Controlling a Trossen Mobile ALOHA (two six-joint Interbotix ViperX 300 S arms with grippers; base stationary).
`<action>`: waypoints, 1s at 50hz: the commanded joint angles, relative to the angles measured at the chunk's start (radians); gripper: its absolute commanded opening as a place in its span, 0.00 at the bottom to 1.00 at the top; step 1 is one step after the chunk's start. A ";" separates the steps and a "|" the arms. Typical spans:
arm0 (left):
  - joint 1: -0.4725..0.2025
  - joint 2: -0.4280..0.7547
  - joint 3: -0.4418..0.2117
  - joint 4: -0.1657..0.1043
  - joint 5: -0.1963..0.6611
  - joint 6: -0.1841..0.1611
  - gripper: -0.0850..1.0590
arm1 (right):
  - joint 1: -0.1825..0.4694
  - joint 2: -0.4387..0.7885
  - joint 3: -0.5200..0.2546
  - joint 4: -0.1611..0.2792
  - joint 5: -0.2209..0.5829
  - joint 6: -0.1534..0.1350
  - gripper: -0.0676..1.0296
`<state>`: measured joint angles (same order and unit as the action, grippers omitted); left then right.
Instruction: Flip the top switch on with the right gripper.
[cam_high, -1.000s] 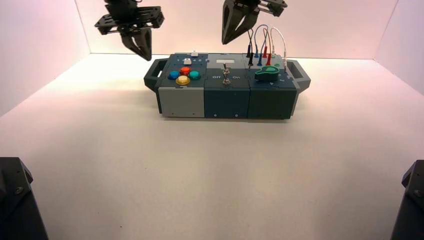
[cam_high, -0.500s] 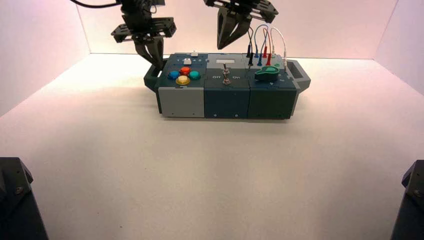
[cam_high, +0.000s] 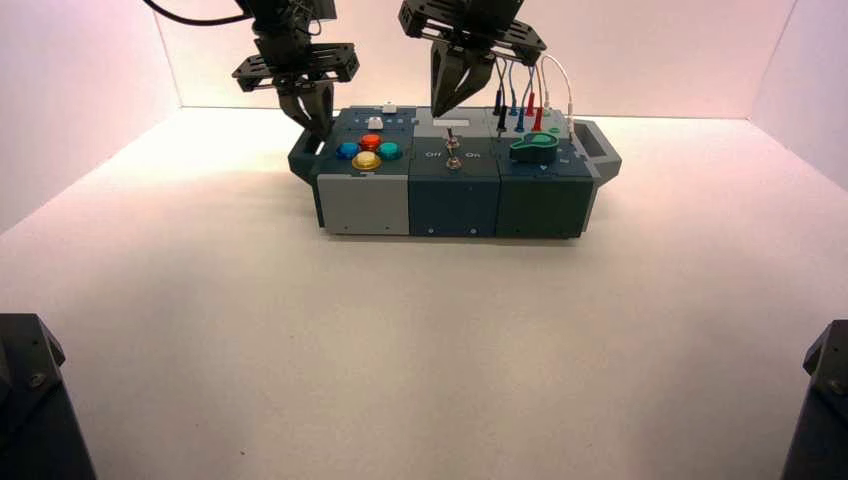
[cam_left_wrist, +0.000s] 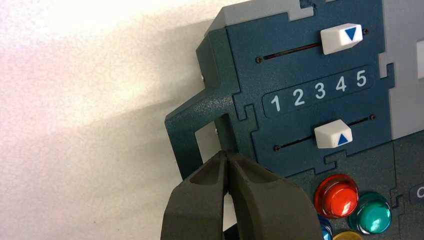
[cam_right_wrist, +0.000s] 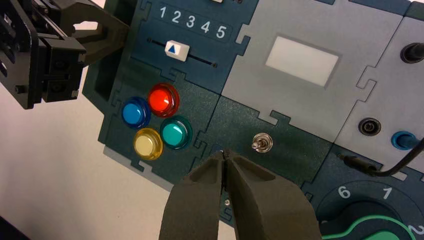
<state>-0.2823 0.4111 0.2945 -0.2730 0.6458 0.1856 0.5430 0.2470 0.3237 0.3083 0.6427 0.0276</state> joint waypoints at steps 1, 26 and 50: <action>0.000 0.009 -0.012 0.006 -0.006 0.005 0.05 | 0.000 -0.014 -0.029 0.003 -0.006 0.017 0.04; 0.000 0.025 -0.006 0.006 -0.005 0.003 0.05 | -0.011 0.026 -0.038 -0.002 -0.051 0.038 0.04; 0.000 0.025 -0.008 0.008 0.000 0.005 0.05 | -0.032 0.034 -0.037 -0.002 -0.057 0.055 0.04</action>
<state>-0.2823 0.4264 0.2884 -0.2715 0.6489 0.1856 0.5108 0.2961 0.3160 0.3053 0.5906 0.0767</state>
